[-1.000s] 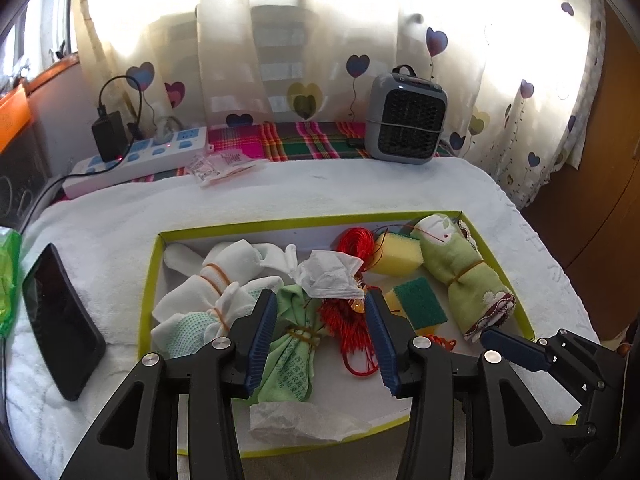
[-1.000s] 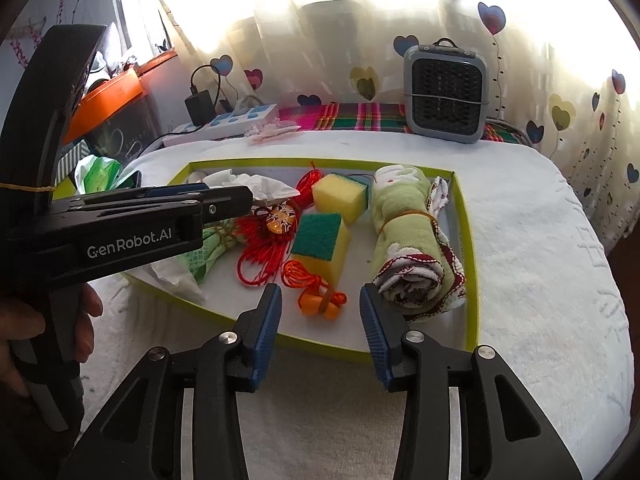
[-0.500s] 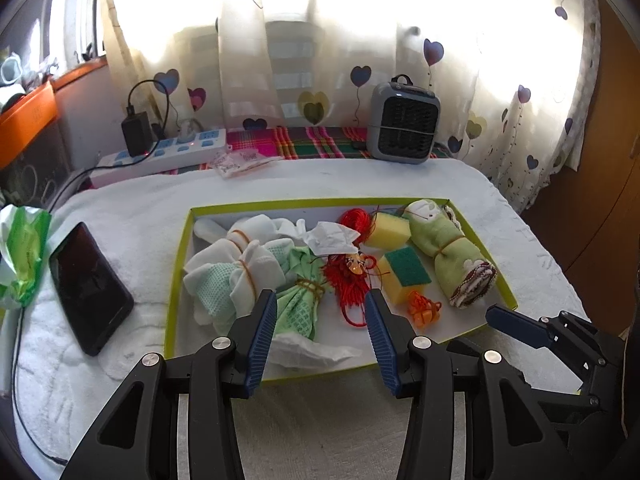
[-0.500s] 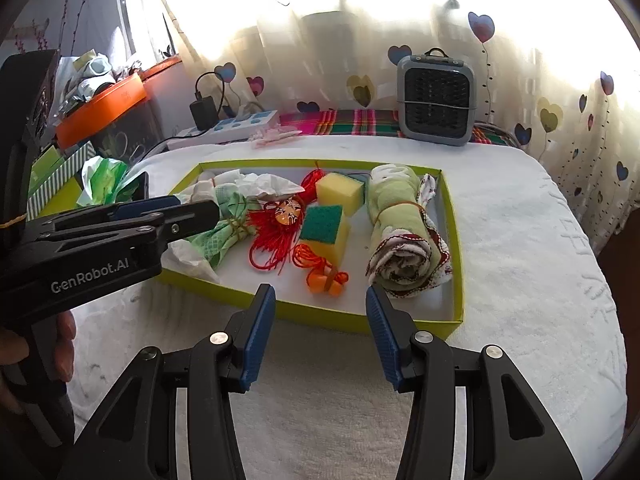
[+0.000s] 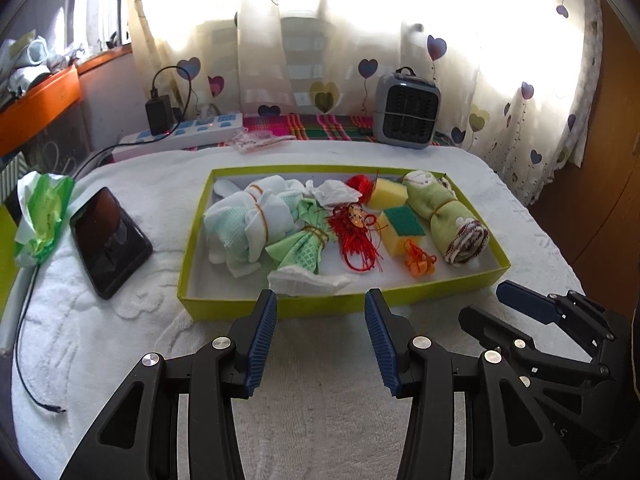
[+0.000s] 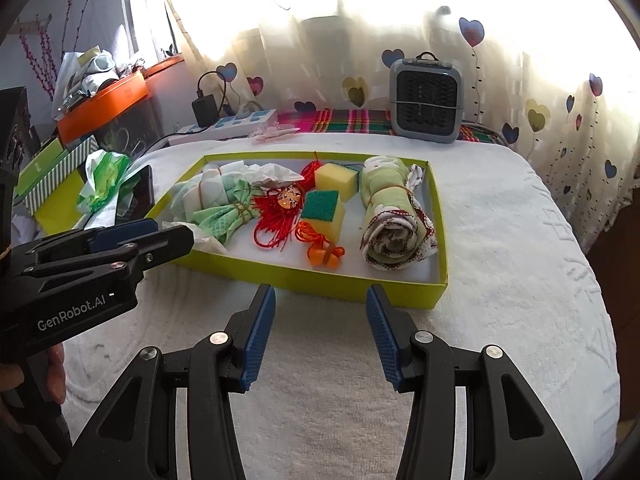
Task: Organize soft objects
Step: 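Withdraw both open tools from the green box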
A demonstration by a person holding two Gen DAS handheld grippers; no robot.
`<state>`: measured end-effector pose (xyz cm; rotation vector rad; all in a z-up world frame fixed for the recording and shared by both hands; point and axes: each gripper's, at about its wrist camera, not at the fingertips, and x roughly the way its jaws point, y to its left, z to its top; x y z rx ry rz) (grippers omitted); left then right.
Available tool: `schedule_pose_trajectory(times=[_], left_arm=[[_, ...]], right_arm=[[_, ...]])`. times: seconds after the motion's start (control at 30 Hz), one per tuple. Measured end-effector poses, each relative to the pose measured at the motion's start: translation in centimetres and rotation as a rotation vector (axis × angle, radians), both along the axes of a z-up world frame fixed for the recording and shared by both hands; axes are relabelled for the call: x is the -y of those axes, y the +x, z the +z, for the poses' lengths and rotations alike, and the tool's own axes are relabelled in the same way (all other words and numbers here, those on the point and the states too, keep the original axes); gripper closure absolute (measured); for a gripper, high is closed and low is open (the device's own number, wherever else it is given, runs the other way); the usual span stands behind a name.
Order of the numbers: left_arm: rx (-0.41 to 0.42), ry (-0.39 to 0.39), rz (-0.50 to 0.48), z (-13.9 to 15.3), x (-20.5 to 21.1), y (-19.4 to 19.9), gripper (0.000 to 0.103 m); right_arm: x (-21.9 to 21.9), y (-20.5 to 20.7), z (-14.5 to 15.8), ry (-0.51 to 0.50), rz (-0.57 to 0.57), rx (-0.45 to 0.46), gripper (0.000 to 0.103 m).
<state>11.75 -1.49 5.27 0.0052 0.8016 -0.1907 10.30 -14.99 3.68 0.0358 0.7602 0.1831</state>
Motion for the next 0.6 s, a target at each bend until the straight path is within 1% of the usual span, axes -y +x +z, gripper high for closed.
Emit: schedule_pose_trajectory(times=[0.07, 0.17, 0.27, 0.6], left_arm=[[-0.031, -0.016, 0.005, -0.7, -0.2, -0.5, 0.059], [-0.053, 0.004, 0.019, -1.8, -0.2, -1.2, 0.059], [-0.074, -0.005, 0.023, -2.6, -0.2, -1.8, 0.059], [-0.112, 0.017, 0.029, -4.7, 0.5, -2.8, 0.059]], right_arm=[[0.0, -0.2, -0.3, -0.002, -0.001, -0.011, 0.055], [0.0, -0.3, -0.8, -0.005, -0.001, -0.03, 0.054], [0.0, -0.4, -1.3, -0.011, 0.004, -0.047, 0.054], [0.3, -1.1, -2.7, -0.031, -0.009, -0.087, 0.054]])
